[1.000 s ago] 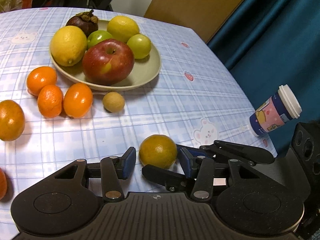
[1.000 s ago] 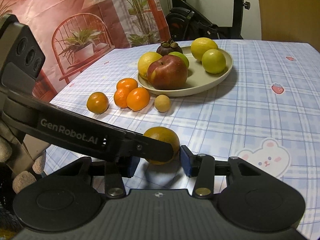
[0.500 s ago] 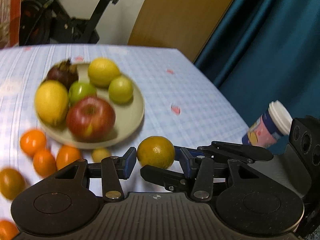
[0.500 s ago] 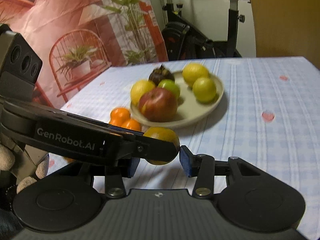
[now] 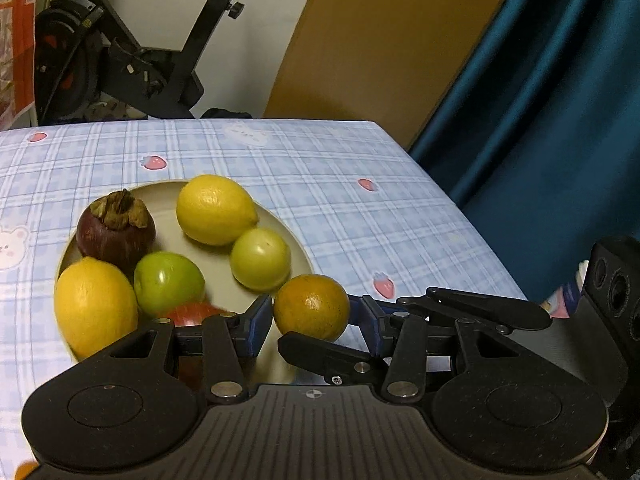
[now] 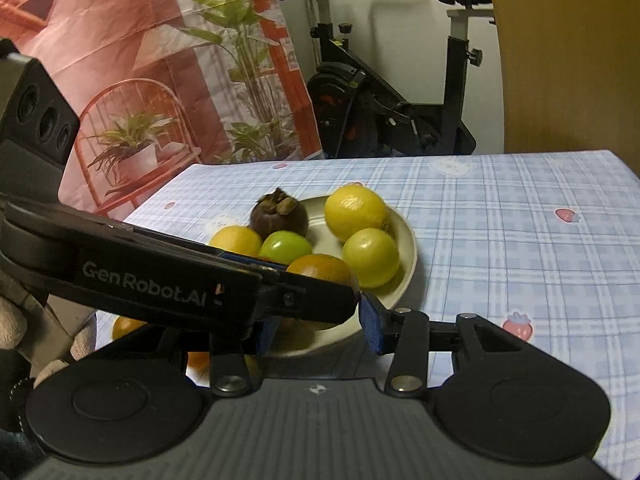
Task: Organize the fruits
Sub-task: 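Lower the dark orange fruit onto the plate and open the left gripper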
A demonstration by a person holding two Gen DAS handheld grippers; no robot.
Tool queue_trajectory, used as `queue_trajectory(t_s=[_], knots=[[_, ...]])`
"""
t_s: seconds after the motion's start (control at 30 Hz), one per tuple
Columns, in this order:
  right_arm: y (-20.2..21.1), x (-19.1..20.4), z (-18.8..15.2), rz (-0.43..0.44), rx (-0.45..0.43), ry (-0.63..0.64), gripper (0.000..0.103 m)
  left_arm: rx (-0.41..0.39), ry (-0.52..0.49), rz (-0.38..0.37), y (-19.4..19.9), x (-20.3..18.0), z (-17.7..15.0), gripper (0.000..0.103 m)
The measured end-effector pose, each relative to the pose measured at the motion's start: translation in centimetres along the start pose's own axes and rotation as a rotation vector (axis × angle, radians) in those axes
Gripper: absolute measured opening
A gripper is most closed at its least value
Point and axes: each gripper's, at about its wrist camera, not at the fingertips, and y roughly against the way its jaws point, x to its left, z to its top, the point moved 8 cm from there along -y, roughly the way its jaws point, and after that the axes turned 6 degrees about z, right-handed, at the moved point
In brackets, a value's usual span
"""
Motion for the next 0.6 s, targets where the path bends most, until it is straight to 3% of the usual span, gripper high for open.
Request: queue_trajectory(t_s=[0.6], knots=[[-3.9,-1.7,0.2,0.010,0.060,-0.032,0.046,0.007,-0.043,0.060,-2.4,1.4,1.2,0.052]])
